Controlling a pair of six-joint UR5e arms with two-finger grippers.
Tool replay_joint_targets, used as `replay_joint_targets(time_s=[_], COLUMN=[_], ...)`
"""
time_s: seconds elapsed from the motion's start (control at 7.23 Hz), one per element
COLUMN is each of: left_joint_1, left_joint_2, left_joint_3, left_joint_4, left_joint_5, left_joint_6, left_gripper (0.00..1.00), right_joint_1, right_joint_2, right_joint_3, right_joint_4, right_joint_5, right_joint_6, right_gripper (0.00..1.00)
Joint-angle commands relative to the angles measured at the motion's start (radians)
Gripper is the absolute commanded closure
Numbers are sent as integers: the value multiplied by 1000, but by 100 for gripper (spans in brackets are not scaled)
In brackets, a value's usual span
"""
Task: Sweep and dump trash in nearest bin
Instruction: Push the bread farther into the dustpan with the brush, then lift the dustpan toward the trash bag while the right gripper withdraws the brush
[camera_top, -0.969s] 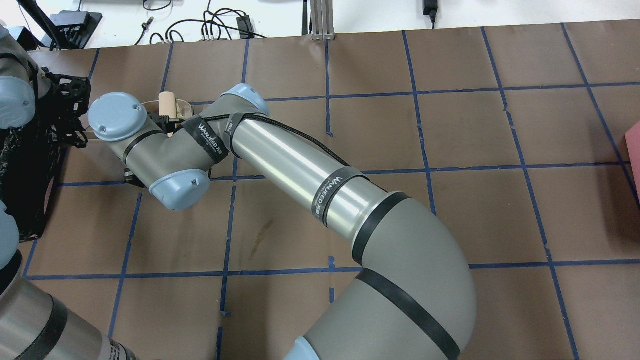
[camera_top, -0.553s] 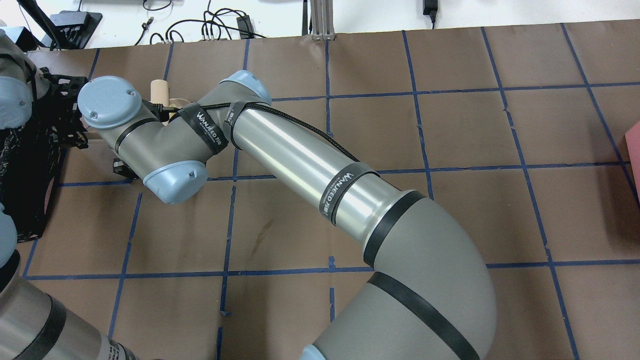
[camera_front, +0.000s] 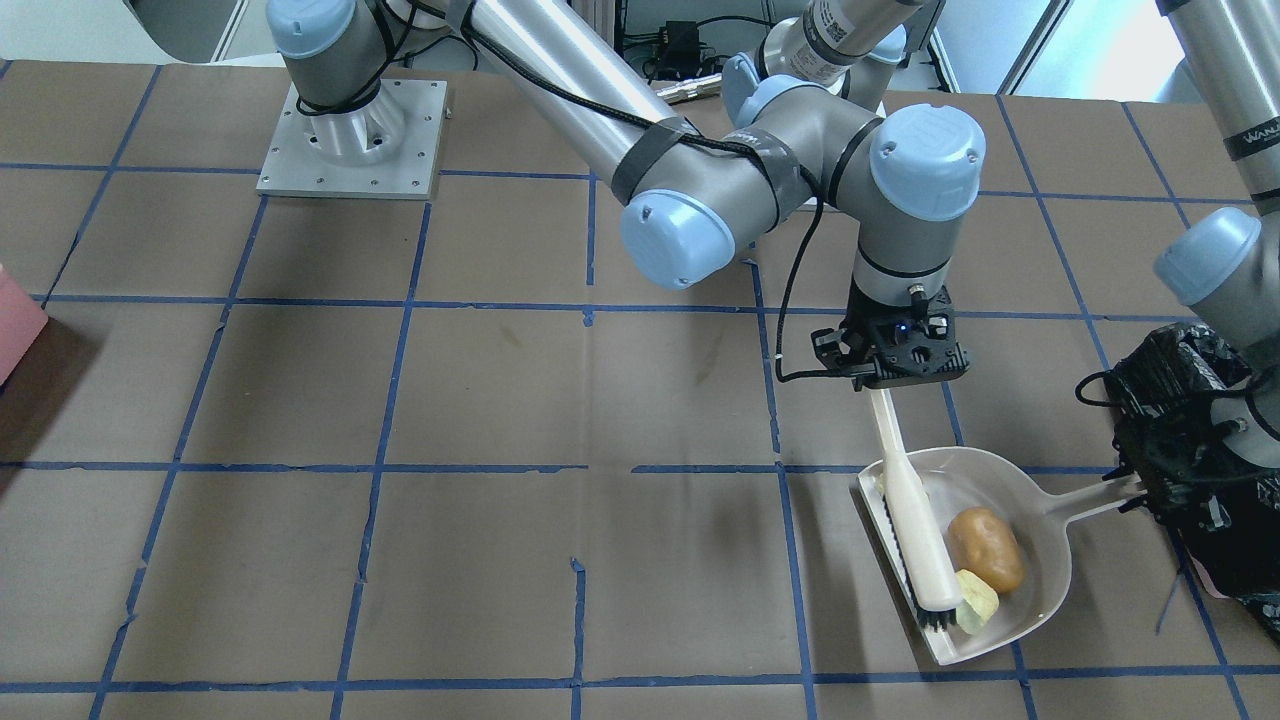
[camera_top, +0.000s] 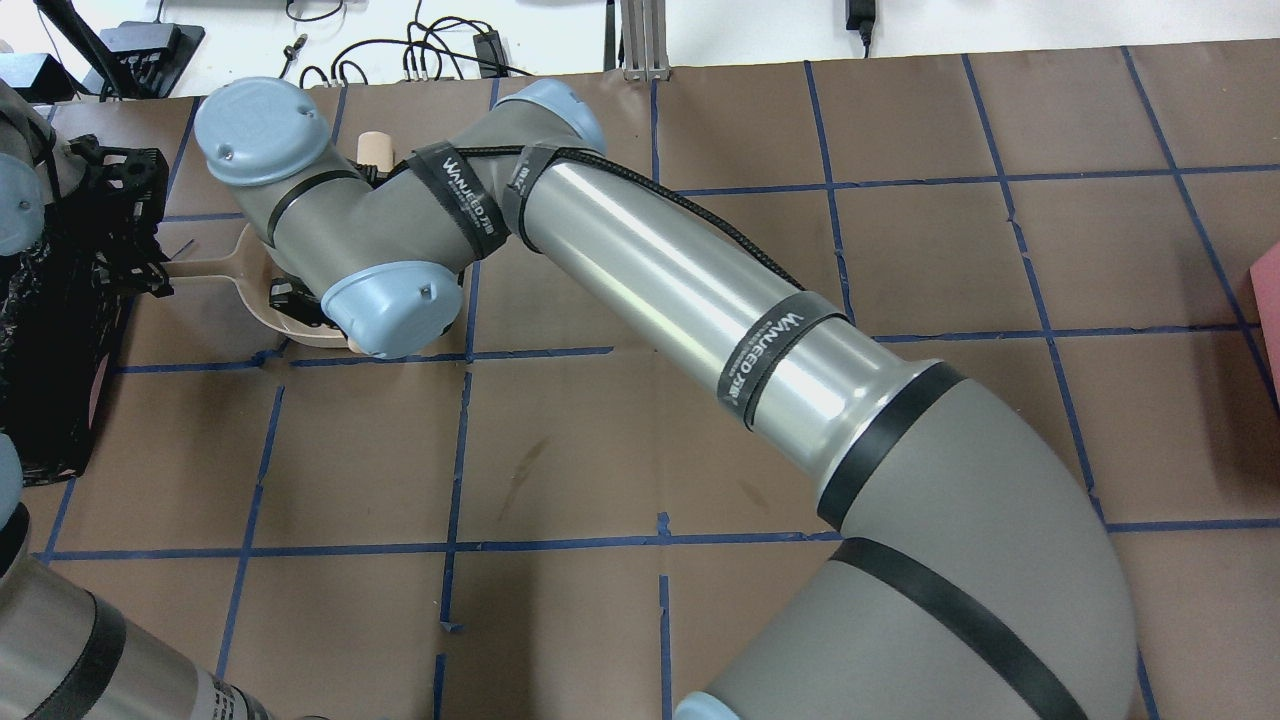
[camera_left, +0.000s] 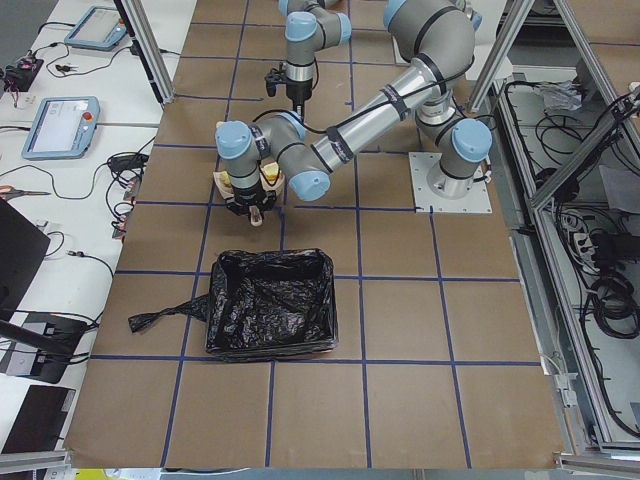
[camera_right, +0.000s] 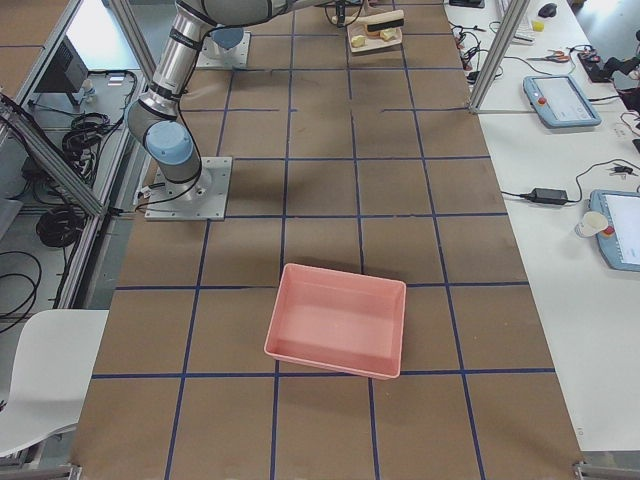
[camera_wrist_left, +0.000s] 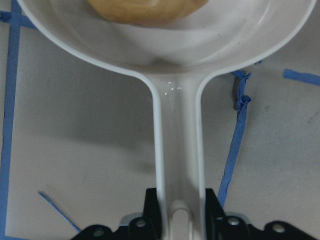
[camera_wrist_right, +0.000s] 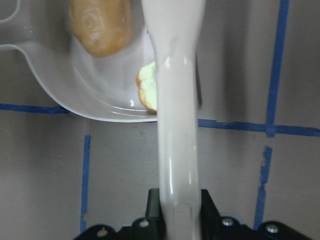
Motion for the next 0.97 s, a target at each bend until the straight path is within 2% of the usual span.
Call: replay_joint_targets(time_s=[0.0,0.28,0.42,0.55,0.83], left_joint_1=[30,45,70,94,209], left_joint_2=[24,45,76,102,171], left_joint_3=[20,40,41,41,59], left_joint_4=[-41,-82,-122,-162,-277], left_joint_5=[-3,-3,-5,-28,-71], left_joint_6=[-1,2,7,7,13], left_gripper=[100,100,100,100,100], right_joint_1=[-74,-125,-134,-140,-142], right_joint_2=[-120,-212,-238,-261,-284], right_joint_3=[177,346,403,443,517], right_joint_4=[7,1,5,21,30], right_joint_5=[-9,-13,-52,-107,-149], right_joint_6=[4,2,4,9,6], right_gripper=[94,94,94,94,94])
